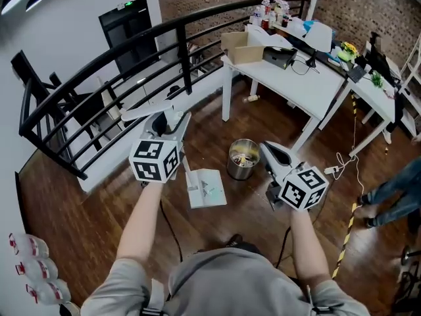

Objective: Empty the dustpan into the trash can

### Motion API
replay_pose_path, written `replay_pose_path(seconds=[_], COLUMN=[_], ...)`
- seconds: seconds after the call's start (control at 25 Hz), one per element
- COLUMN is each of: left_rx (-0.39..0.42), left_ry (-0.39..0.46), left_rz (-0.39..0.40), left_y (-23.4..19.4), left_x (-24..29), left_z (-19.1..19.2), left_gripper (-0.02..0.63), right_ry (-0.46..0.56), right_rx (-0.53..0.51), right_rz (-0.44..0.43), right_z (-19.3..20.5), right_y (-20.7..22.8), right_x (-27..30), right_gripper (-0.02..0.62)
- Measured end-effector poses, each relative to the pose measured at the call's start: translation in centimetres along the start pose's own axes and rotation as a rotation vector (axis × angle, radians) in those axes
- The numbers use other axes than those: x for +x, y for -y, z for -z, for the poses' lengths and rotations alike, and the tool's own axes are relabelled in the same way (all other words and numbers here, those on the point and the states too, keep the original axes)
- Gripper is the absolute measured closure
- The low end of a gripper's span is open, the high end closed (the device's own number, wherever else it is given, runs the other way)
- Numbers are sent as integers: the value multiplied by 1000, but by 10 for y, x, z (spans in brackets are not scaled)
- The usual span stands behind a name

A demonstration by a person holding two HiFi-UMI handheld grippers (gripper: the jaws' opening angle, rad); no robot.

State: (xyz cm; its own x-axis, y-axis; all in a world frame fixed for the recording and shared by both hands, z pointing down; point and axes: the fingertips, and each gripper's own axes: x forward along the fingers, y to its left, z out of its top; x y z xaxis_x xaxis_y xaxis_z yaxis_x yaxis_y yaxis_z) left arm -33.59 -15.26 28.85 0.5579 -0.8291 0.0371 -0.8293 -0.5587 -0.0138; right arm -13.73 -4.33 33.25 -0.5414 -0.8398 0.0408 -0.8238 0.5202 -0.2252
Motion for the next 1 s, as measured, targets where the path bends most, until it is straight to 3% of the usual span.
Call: replay_pose_path(seconds=[0.28,0.56,1.0], left_rx=[7,-16,-90], left_ry=[27,48,-48], left_rz=[75,171,388], left_y=[31,33,7], left_x=[80,159,276], left_z=[-29,-40,9], left_gripper=[402,402,407], right_ry=[17,30,90], right_rx=[1,17,29], right_rz=[35,146,390], right_z=[-23,-24,-39], right_y=[61,121,188], right_x=[-5,4,63], right_gripper=[595,595,595])
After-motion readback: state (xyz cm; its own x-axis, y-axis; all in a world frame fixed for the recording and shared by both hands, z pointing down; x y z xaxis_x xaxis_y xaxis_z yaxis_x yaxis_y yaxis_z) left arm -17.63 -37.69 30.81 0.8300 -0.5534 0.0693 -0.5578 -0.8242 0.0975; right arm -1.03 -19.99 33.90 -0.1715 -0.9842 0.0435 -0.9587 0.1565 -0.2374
